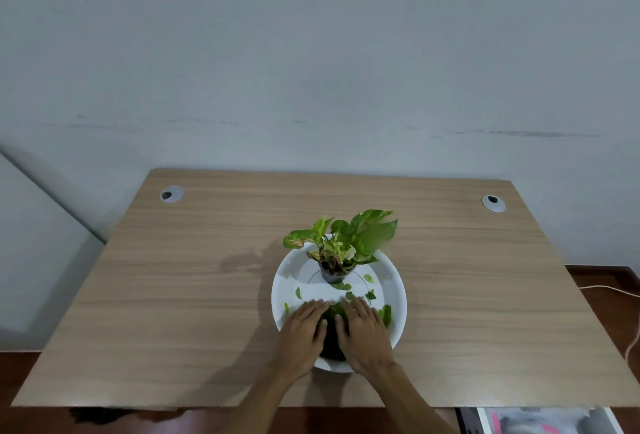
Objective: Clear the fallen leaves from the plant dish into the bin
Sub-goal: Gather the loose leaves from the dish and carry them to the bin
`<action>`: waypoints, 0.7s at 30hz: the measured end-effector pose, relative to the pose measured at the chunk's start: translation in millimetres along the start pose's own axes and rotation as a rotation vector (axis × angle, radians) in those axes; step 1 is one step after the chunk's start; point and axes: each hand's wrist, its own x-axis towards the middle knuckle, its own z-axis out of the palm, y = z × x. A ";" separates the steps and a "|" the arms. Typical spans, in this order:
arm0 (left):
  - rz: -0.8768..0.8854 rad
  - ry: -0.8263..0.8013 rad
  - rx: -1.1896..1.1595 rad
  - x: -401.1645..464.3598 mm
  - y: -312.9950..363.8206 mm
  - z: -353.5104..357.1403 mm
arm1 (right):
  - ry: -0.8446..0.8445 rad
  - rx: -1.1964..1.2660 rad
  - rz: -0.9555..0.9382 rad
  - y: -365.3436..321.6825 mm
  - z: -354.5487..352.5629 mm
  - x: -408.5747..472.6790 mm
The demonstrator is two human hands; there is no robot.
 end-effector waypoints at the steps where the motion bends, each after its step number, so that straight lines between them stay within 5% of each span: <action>1: -0.005 0.018 0.016 5.3 -1.8 -2.3 | 0.005 -0.002 -0.006 0.4 -3.1 7.6; 4: -0.048 0.042 0.158 20.8 -16.5 -3.6 | -0.101 -0.011 -0.038 1.7 -6.6 27.0; 7: -0.160 -0.107 0.290 28.6 -29.3 -0.5 | -0.216 -0.026 -0.061 4.0 -1.9 40.6; 11: -0.109 -0.140 0.375 29.0 -36.2 11.8 | -0.252 -0.078 -0.081 7.1 3.2 41.3; 21: -0.057 -0.169 0.240 5.5 -9.8 -9.9 | -0.251 -0.141 -0.081 8.1 -3.3 12.0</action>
